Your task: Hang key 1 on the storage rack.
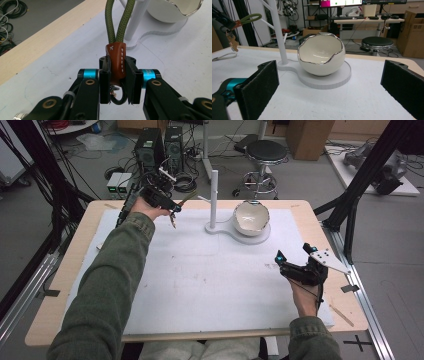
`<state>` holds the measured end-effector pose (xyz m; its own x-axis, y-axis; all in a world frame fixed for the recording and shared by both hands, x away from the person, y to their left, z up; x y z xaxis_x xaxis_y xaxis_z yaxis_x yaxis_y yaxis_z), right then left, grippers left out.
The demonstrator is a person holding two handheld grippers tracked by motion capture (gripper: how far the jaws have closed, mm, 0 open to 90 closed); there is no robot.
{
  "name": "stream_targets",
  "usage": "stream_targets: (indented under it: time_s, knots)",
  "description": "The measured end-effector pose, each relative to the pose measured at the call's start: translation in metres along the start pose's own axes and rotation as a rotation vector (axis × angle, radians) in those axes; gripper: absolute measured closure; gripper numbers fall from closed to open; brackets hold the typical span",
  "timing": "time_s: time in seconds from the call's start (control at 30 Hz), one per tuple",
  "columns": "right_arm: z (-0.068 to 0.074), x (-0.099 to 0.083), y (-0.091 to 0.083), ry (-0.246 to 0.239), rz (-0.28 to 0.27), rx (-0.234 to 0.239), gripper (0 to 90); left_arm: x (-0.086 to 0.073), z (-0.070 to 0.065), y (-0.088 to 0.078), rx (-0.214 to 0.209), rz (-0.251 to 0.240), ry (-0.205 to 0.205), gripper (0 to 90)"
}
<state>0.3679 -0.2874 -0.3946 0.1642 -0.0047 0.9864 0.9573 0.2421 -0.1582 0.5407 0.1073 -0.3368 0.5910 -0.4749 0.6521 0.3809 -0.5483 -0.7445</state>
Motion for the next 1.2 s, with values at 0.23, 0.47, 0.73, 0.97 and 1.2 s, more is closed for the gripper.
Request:
stream_targets:
  time_s: [0.23,0.47,0.73,0.97,1.2]
  knots:
    - [0.0,0.0,0.001,0.001,0.0,0.004,0.5,0.003,-0.004,0.005,0.006,-0.01,0.005,75.9]
    - [0.0,0.0,0.0,0.007,0.001,0.004,0.5,0.004,-0.007,0.013,0.008,-0.014,0.004,75.9]
    - [0.0,0.0,0.001,0.008,0.001,0.002,0.5,0.004,-0.011,0.027,0.004,-0.011,0.022,75.9]
    - [0.0,-0.001,0.002,0.005,0.008,-0.001,0.5,0.006,-0.017,0.039,-0.005,-0.011,0.026,75.9]
    - [-0.001,-0.001,0.002,0.007,0.011,-0.001,0.5,0.003,-0.019,0.046,-0.03,0.008,0.03,74.6]
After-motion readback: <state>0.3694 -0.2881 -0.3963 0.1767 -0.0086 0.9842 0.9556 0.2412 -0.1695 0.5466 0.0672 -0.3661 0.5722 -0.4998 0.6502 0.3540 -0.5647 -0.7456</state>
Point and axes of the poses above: each handheld gripper's, and its own axes: y roughly forward along the jaws, x roughly out of its top, z roughly to its left, the point moved 6 cm from there along y, roughly forward along the jaws, and after that the axes turned 6 degrees about -x, right-handed, at the moved point
